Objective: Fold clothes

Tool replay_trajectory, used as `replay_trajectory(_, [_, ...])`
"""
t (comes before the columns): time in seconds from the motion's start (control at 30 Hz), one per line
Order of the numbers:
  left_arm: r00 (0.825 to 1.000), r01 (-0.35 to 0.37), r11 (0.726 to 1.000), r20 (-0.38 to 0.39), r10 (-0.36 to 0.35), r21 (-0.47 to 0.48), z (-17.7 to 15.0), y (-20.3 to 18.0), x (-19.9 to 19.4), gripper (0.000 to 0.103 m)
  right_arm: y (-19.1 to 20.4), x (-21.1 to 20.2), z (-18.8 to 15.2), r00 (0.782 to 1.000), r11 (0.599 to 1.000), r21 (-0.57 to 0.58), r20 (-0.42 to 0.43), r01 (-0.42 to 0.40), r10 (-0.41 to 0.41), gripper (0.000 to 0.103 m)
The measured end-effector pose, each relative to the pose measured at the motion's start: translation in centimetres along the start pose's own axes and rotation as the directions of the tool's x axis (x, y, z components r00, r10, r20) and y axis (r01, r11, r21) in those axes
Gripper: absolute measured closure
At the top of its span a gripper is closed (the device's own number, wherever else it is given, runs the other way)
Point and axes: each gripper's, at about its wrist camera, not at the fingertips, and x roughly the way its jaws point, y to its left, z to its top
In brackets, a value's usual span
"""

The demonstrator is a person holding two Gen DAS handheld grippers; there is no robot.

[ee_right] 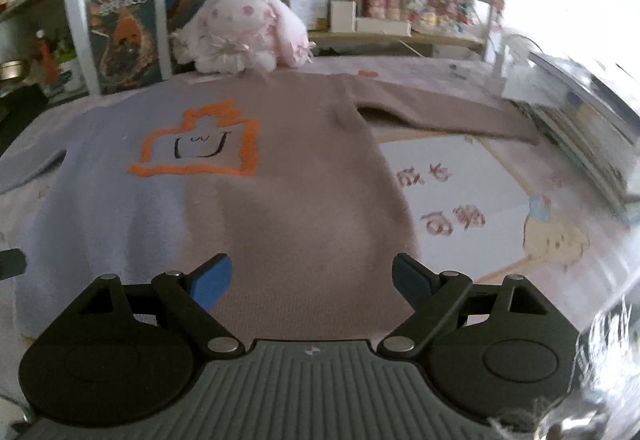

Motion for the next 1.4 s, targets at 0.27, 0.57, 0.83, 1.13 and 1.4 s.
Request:
replay_trajectory(0.27, [1.0, 0.005, 0.994, -0.025, -0.008, -0.105, 0.0, 8.8, 1.0, 0.02, 6.6, -1.7, -1.6, 0.997, 0.997, 0.024, 0.02, 0.074, -0.075, 0.016])
replay_trajectory(0.57, [0.999, -0.048, 0.986, 0.004, 0.049, -0.16, 1.6, 15.3, 2.1, 0.02, 10.9, -2.0, -1.8, 0.994, 0.994, 0.015, 0.011, 0.108, -0.108, 0.016])
replay_trajectory(0.83, [0.981, -0.171, 0.943, 0.039, 0.189, -0.286, 3.4, 21.6, 4.7, 0.021, 12.8, -1.9, -1.6, 0.993, 0.993, -0.021, 0.024, 0.119, -0.118, 0.016])
replay_trajectory(1.13, [0.97, -0.213, 0.875, 0.014, 0.243, -0.434, 4.0, 25.4, 7.9, 0.034, 13.6, -1.8, -1.5, 0.991, 0.988, -0.068, 0.008, 0.136, -0.136, 0.016])
replay_trajectory(1.4, [0.992, -0.023, 0.809, 0.085, 0.09, -0.587, 4.5, 25.3, 9.7, 0.051, 13.2, -1.7, -1.5, 0.986, 0.984, -0.071, -0.009, 0.163, -0.164, 0.016])
